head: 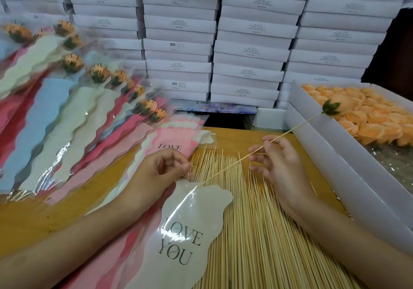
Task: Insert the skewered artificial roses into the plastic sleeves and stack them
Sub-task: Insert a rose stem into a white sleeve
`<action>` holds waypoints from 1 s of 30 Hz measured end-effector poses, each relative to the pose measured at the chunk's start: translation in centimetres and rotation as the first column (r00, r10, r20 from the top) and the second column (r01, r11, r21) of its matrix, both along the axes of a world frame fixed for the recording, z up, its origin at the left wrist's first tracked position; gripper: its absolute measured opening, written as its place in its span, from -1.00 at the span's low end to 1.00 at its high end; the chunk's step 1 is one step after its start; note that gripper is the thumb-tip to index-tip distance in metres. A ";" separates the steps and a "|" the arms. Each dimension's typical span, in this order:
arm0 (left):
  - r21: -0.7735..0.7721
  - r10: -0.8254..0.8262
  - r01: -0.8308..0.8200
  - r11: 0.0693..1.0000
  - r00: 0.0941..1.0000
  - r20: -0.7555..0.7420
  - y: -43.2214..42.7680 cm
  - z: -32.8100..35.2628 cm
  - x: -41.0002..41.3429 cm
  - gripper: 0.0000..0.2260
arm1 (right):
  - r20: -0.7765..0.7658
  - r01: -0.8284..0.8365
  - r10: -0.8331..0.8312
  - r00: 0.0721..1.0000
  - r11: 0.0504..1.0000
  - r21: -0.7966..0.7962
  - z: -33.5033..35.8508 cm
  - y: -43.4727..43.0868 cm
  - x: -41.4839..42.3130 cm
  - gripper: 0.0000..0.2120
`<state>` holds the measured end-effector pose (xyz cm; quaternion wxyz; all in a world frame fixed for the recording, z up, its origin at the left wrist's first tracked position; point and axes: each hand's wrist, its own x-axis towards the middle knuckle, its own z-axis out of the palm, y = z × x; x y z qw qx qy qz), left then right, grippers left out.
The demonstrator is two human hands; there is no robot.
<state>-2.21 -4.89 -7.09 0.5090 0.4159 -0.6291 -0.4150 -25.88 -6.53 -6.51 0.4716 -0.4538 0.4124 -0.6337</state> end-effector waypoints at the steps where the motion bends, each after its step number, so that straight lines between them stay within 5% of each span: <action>1: -0.004 -0.003 0.003 1.000 1.000 -0.005 0.1 0.0 0.0 -0.93 | -0.014 -0.018 0.018 1.000 1.000 0.002 0.0 0.0 0.0 -0.89; 13: 0.003 -0.055 0.055 0.998 0.997 -0.061 0.0 0.0 0.1 -0.89 | -0.244 -0.279 0.295 0.924 0.955 0.101 -0.2 1.1 1.3 -0.84; 23: 0.011 -0.030 0.031 0.999 0.997 -0.074 0.2 0.3 -0.1 -0.89 | -0.273 -0.402 0.441 0.855 0.896 0.188 -0.4 2.2 2.3 -0.82; 30: 0.204 -0.199 0.228 0.952 0.968 -0.153 0.6 0.2 0.4 -0.44 | -0.226 -0.283 0.305 0.925 0.951 0.122 -0.3 1.5 1.8 -0.92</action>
